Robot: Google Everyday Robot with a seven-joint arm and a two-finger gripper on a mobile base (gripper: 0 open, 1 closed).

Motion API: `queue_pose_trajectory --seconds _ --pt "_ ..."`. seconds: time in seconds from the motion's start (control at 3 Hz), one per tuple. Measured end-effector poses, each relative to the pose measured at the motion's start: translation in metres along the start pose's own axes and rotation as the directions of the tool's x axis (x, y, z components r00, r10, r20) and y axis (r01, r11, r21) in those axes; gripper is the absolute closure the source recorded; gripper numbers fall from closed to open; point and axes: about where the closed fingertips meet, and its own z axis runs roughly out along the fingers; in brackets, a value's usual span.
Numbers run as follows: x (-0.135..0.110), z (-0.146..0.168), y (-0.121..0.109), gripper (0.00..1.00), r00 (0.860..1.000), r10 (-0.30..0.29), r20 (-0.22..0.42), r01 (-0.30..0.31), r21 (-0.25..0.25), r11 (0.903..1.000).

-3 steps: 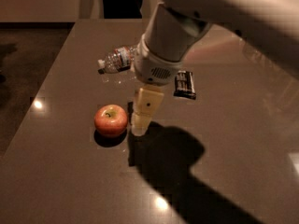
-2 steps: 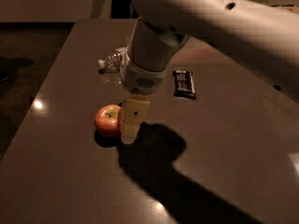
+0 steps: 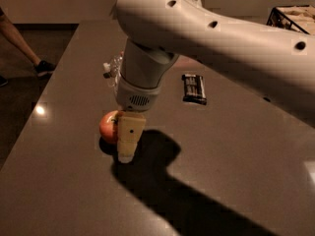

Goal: Move apple near rxbar chocolate

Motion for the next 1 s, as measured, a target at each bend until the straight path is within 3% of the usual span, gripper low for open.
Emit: queue_pose_trajectory --seconds 1.0 --pt "-0.011 -0.008 0.008 0.64 0.998 0.061 0.021 -0.061 0.021 0.9979"
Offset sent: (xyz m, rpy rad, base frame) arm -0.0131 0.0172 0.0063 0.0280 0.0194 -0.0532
